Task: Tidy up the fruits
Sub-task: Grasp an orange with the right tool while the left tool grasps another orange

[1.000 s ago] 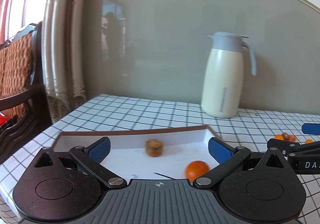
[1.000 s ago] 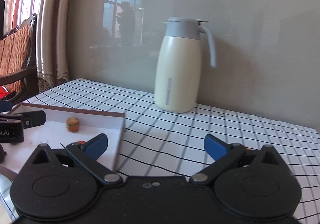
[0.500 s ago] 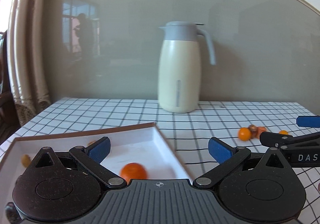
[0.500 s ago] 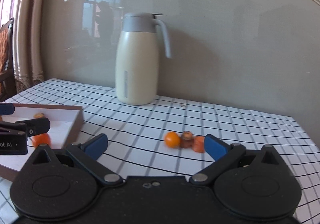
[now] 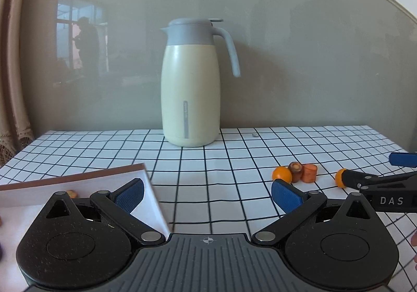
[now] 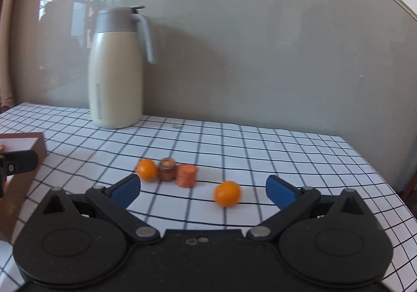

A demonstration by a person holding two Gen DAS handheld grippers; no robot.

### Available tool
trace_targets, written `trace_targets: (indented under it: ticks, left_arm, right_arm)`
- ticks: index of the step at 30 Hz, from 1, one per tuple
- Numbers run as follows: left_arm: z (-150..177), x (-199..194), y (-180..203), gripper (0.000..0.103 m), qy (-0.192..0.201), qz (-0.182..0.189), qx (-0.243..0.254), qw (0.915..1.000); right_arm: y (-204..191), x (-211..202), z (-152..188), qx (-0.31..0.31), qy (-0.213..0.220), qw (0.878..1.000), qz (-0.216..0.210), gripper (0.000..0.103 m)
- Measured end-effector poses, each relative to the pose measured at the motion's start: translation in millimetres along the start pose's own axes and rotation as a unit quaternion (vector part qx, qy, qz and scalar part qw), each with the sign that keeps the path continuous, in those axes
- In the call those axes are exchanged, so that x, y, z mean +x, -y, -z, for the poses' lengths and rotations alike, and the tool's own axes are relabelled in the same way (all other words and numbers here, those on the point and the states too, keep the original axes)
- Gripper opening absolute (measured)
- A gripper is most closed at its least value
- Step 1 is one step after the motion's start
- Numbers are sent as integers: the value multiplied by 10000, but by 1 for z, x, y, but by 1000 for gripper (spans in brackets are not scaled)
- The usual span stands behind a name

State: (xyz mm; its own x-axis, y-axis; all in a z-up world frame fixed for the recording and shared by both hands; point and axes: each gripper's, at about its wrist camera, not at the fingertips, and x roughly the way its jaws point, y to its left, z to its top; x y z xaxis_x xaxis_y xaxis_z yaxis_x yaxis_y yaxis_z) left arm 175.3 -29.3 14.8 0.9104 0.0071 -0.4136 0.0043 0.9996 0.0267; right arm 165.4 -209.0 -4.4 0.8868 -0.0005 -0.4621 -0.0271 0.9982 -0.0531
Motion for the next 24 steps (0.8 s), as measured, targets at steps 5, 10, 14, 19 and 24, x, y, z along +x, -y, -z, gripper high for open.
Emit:
trace_targets:
  ticks: [5, 10, 14, 19, 24]
  left_arm:
    - [-2, 16, 19, 103, -71, 90, 96, 9999]
    - [0, 34, 39, 103, -173, 230, 204, 9994]
    - [-1, 48, 55, 103, -272, 277, 287, 9988]
    - [0, 64, 67, 103, -306, 325, 426, 9981]
    - [2, 82, 76, 102, -446, 408, 465, 9971]
  right_arm:
    - [12, 11, 4, 87, -134, 9998, 75, 97]
    - [24, 23, 9, 111, -267, 9994, 192, 96]
    - [32, 33, 9, 180, -381, 9990, 166, 83]
    - [32, 45, 5, 81, -450, 9989, 118, 75]
    - [30, 62, 9, -37, -681, 9977, 51, 69]
